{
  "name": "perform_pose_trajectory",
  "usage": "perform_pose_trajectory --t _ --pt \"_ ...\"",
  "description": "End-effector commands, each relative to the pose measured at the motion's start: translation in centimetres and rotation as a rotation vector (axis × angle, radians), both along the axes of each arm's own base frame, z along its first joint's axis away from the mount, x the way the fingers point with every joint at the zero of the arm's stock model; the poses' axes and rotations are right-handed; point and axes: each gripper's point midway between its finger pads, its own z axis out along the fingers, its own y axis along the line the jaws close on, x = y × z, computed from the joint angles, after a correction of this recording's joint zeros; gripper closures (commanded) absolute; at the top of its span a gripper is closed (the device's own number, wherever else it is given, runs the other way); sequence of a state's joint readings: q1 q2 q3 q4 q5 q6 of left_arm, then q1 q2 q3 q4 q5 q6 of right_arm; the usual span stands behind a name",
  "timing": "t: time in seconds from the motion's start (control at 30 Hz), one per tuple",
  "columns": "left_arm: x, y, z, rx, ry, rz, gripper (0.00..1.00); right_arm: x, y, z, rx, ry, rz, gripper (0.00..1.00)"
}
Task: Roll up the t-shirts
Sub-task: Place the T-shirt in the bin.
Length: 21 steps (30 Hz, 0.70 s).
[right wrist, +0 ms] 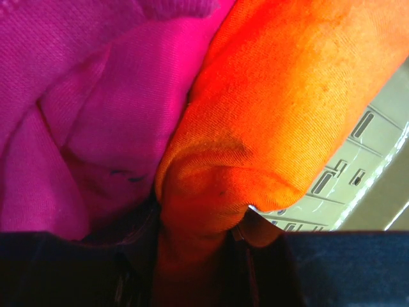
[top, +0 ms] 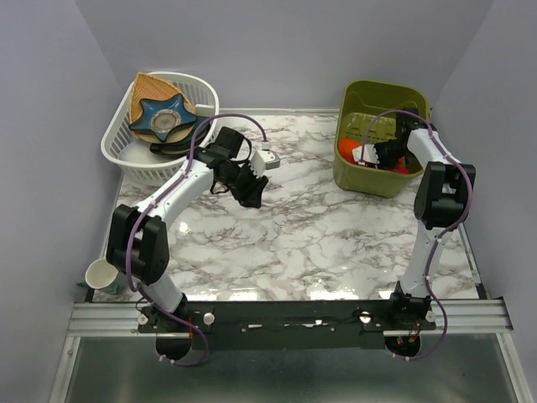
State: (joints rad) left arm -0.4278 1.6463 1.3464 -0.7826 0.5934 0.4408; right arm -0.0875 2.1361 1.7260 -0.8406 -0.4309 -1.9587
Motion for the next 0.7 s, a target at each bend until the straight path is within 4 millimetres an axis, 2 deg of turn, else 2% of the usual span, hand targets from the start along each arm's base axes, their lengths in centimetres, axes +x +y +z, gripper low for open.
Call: perform_pose_trajectory --t 0.0,0.17,0.27,0.33,0.37,0.43,0.47,0.6,0.67 --pt "0.8 -0.3 0.4 -0.003 -0.026 0.004 0.49 -3.7 -0.4 -2.9 -0.069 0.172 0.057 1.0" --pt "0.9 -0.4 0.5 -0.008 -0.028 0.007 0.49 -1.1 -0.4 -2.2 -0.053 0.103 -0.022 1.0" --pt "0.9 -0.5 0.5 -0.012 -0.024 0.004 0.49 -1.3 -2.3 -3.2 -0.171 0.119 -0.032 1.0" --pt "0.9 -0.6 0.5 -0.016 -0.023 0.006 0.49 -1.3 -2.9 -3.4 -0.206 0.119 -0.034 0.99" --pt "0.9 -0.6 0.5 -0.019 -0.023 0.007 0.49 -1.8 -3.3 -3.9 -0.226 0.131 -0.032 0.86" --pt "1.0 -0.9 0.6 -0.028 -0.024 0.009 0.49 -1.1 -3.3 -3.1 -0.23 0.071 -0.037 0.6" --pt "1.0 -1.0 0.6 -0.03 -0.021 0.007 0.49 -1.9 -3.3 -3.8 -0.231 0.082 -0.032 0.47" --pt "0.8 -1.0 0.5 -0.034 -0.018 0.0 0.49 -1.5 -3.2 -2.4 -0.214 0.064 -0.059 0.4" --pt "0.8 -1.0 0.6 -0.036 -0.026 -0.002 0.49 -1.9 -3.2 -1.7 -0.202 0.083 -0.087 0.29"
